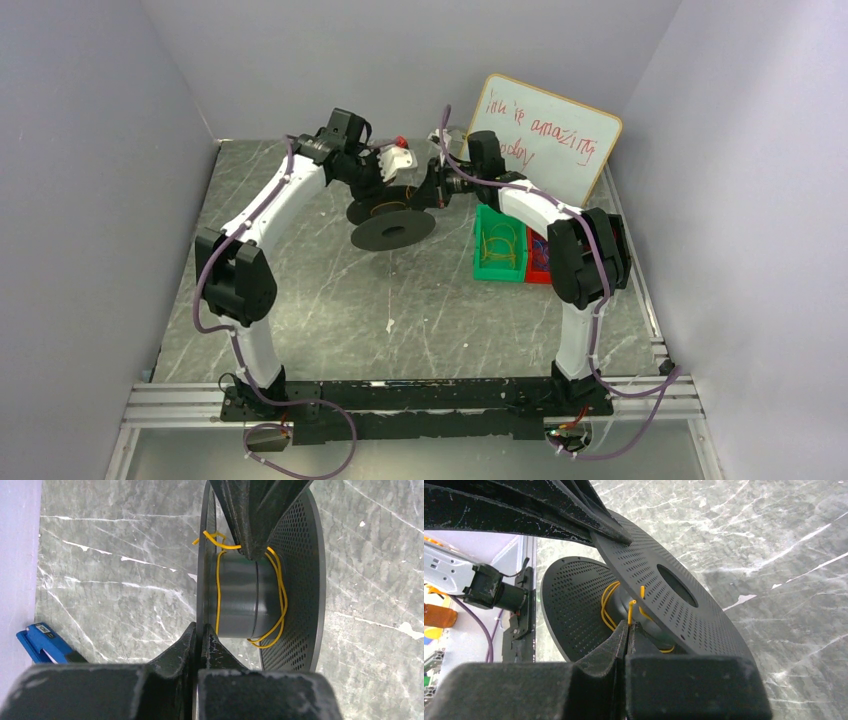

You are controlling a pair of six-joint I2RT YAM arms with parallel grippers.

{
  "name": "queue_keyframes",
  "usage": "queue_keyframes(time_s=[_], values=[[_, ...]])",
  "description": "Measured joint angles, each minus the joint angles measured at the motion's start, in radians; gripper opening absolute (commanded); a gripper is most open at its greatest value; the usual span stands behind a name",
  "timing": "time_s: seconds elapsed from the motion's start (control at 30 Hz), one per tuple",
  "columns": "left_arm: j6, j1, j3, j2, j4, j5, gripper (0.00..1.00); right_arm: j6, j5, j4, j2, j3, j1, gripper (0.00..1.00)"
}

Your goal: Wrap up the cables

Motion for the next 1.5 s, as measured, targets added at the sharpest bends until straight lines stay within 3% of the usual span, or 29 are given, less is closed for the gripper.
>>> queue_keyframes(time_s=[0.37, 0.8, 1.5], values=[[-0.096, -0.01, -0.017, -0.01, 0.063, -0.072, 0.02, -0.008, -0.029, -0.027, 0.0, 0.016, -0.004, 0.0], [-0.114, -0.116, -0.076, -0.049, 0.158, -0.26, 0.03, -0.059, -0.066, -0.125, 0.002, 0.053, -0.002, 0.0], [-0.087, -0.133, -0.064, -0.049, 0.124, -0.276, 0.03, -0.146, -0.062, -0.262, 0.075, 0.127, -0.003, 0.0]])
